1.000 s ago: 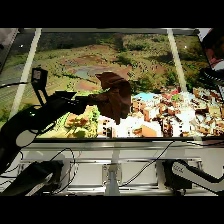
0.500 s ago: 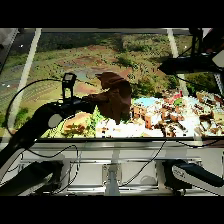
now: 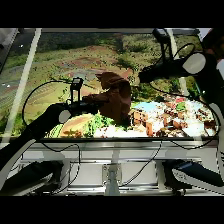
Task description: Fold the clothes and pants, and hang the long-sleeved shirts on hangers.
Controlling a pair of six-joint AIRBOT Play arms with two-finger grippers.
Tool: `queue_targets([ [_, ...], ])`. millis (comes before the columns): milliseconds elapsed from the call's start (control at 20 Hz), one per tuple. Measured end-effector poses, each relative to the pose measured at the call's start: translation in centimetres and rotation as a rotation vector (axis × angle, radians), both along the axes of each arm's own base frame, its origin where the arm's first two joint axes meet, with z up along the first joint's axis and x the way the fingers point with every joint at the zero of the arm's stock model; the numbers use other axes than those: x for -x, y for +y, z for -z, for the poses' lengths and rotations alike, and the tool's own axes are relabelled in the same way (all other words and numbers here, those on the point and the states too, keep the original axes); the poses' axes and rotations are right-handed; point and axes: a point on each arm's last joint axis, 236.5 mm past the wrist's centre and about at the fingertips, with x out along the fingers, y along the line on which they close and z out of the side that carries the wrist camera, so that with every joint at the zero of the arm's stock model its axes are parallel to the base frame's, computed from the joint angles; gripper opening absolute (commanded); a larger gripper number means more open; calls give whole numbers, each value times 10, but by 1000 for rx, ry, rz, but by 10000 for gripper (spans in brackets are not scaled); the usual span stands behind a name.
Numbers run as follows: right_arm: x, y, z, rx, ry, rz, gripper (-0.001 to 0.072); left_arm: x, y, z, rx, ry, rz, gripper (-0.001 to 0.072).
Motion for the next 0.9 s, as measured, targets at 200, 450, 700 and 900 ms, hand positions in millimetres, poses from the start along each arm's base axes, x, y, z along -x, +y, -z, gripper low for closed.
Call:
queue_targets([
  [200,2,15,29,31,56,-36,58,-2,2,2,-17,-10,6,384],
  [450,-17,21,60,43,78,-15,599,-7,1,2,-20,-30,6,603],
  [700,-37,25,102,86,81,-38,598,-16,9,3,-17,-39,-22,600],
  [900,-57,36,128,178,7,-127,590,-37,46,2,4,-29,-157,598],
])
